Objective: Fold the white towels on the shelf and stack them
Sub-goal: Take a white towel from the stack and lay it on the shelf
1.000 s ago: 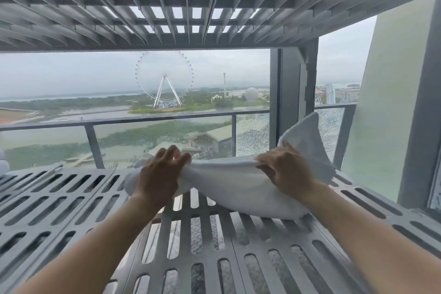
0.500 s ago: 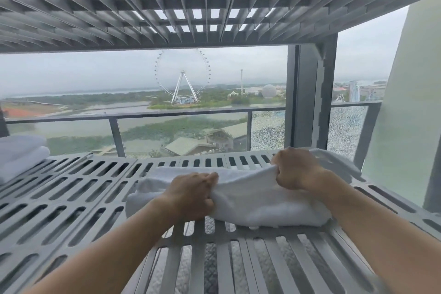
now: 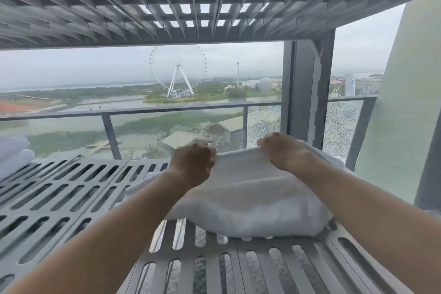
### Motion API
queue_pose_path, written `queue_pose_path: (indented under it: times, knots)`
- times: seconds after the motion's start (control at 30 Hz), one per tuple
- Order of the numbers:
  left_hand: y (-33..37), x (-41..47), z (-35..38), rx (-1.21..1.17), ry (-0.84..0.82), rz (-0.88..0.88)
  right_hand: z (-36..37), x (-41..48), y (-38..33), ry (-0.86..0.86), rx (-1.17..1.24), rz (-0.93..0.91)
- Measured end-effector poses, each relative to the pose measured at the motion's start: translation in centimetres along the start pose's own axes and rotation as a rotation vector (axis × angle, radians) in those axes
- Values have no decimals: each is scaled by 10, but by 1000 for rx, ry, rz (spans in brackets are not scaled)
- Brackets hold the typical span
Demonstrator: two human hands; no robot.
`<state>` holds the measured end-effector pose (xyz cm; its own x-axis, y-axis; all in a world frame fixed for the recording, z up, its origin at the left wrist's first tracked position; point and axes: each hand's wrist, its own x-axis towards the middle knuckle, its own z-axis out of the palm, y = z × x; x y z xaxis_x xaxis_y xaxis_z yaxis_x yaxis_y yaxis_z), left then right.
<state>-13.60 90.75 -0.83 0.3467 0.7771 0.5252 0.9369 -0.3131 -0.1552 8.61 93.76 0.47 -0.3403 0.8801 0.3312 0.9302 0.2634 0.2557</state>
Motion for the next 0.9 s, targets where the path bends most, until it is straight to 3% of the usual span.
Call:
queue_pose_path:
  times: [0.17,0.27,0.37,0.47,0.57,0.7,0.9]
  knots:
    - [4,29,20,365,133,-12,15,33,14,109,-140,-14]
    - [11,41,30,468,179,100,26,43,16,163,-166,16]
    - [18,42,49,269,104,159,44,41,2,153,55,75]
    - [18,34,81,-53,-18,42,61,28,-13,42,370,65]
    - [7,23,93,-284,-76,42,75,6,-14,-87,452,-21]
    - [4,5,87,-292,-262,42,78,-11,-3,-251,446,-146]
    - [17,-23,75,-188,-409,-5,74,-27,4,-329,408,-501]
